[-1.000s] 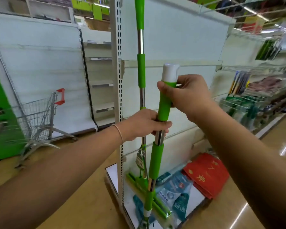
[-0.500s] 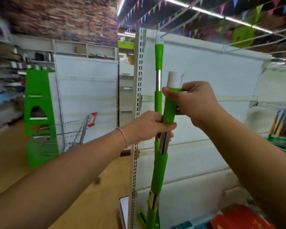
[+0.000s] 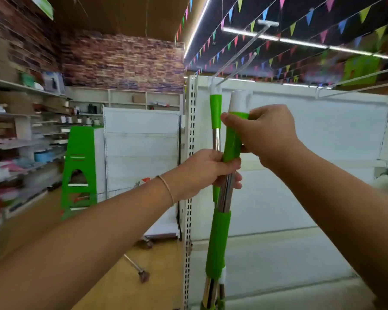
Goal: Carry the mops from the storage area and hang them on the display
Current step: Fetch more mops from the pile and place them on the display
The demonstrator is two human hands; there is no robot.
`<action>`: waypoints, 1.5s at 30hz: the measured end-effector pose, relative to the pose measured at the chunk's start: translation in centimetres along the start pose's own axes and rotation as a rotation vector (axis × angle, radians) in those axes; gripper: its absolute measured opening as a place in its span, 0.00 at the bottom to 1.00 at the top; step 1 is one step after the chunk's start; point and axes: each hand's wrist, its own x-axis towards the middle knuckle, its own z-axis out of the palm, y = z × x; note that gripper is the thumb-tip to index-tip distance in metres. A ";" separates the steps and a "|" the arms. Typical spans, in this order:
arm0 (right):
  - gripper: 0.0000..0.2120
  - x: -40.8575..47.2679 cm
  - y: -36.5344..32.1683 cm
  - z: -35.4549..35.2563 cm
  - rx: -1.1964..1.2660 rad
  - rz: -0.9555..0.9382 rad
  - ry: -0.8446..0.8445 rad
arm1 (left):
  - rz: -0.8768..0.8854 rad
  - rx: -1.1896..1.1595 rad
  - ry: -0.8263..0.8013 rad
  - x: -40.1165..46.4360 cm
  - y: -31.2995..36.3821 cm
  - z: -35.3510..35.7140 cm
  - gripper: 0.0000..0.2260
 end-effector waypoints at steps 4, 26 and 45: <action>0.23 1.3 -1.2 -0.5 -0.089 -0.061 0.059 | 0.096 -0.104 -0.016 0.8 0.8 0.3 0.06; 0.24 6.9 -2.4 -2.9 -0.078 -0.268 0.198 | 0.193 0.036 -0.198 6.1 6.0 -1.4 0.07; 0.31 10.5 1.2 0.2 -0.075 -0.256 0.117 | 0.087 -0.067 -0.137 9.1 3.1 -2.5 0.09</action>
